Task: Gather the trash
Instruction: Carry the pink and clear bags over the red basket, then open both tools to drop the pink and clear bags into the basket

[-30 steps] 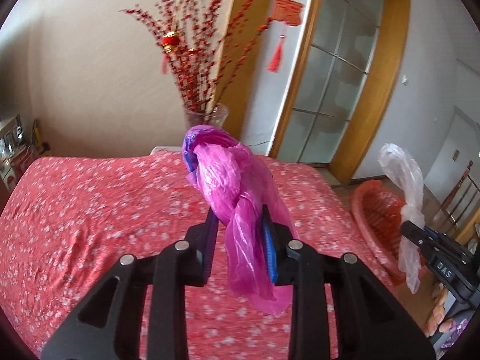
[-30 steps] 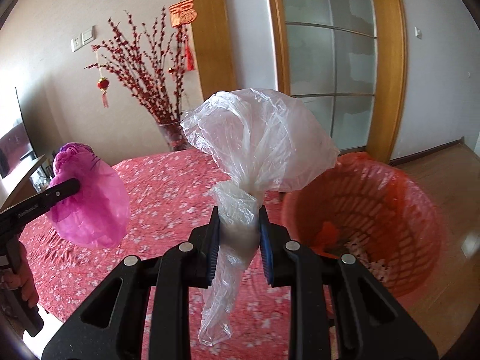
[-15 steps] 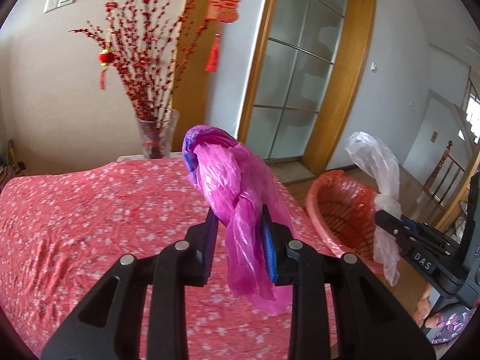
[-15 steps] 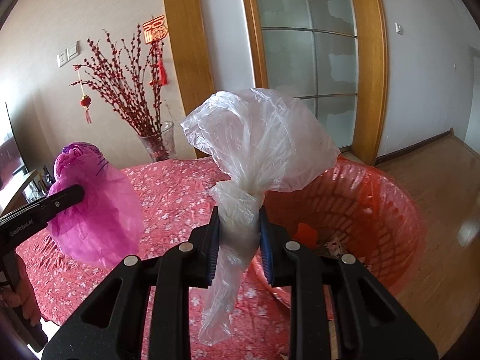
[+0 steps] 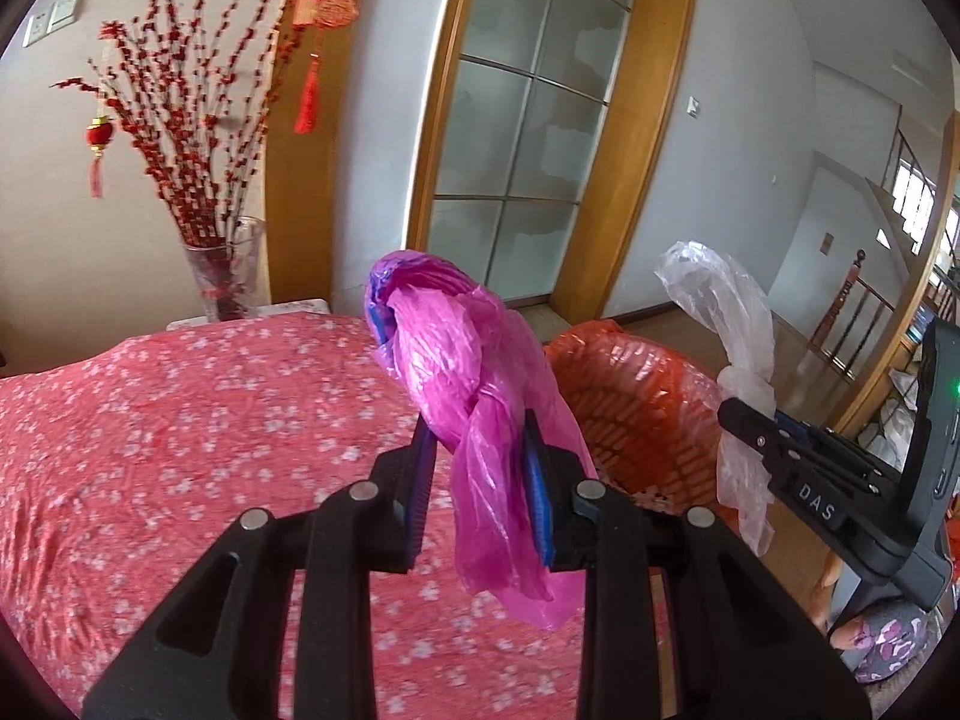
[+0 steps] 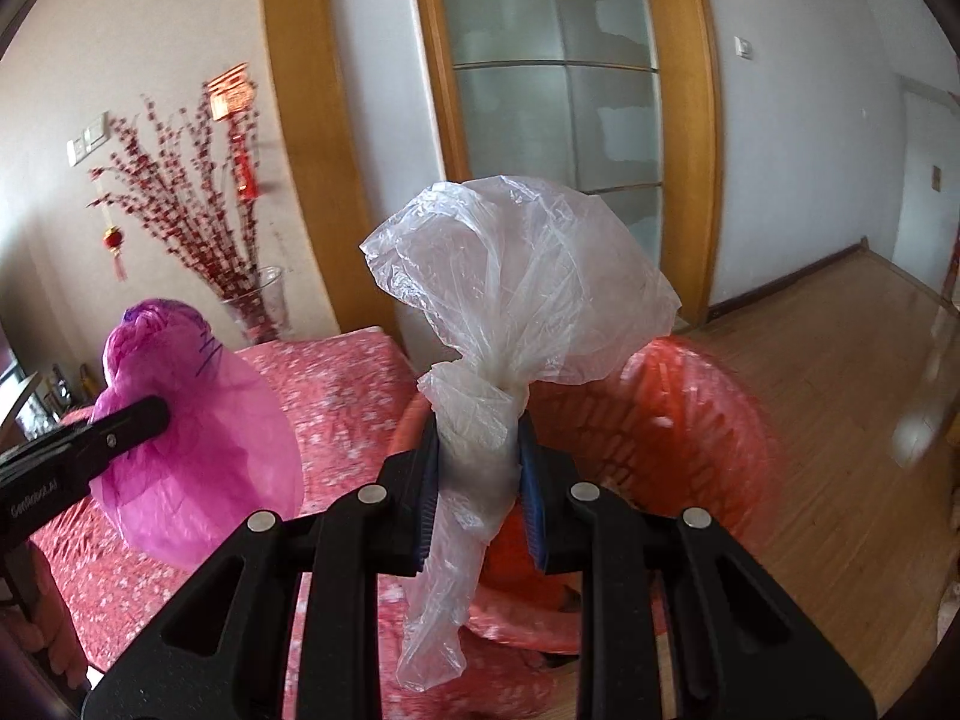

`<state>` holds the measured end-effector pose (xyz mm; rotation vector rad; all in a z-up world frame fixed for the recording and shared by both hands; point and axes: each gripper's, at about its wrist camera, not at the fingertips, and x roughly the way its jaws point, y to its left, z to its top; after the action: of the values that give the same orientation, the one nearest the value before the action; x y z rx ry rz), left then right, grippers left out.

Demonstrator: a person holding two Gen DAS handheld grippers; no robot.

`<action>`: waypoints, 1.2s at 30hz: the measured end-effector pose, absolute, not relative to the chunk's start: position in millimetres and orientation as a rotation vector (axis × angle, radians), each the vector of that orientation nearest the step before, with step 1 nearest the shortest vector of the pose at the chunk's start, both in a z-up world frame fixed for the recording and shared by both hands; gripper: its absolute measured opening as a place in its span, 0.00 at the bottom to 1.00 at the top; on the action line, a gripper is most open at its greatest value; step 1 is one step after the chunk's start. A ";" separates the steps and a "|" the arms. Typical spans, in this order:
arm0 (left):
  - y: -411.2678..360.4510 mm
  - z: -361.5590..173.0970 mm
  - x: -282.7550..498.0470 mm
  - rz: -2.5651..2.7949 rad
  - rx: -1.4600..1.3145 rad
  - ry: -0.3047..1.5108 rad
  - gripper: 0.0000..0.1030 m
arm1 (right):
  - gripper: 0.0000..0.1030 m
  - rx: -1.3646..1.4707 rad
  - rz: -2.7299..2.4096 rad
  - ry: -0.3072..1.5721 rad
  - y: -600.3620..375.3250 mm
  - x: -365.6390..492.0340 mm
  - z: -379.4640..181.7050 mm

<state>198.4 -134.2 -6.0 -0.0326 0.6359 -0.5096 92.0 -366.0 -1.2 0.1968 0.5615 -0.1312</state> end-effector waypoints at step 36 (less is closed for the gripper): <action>-197.6 -16.7 196.5 -0.508 0.060 0.576 0.74 | 0.95 0.245 -0.341 0.458 -434.6 60.9 14.0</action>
<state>196.5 -197.6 -16.7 0.0604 0.5755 -0.5081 60.9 -434.6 14.0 0.2448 0.4578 -0.3409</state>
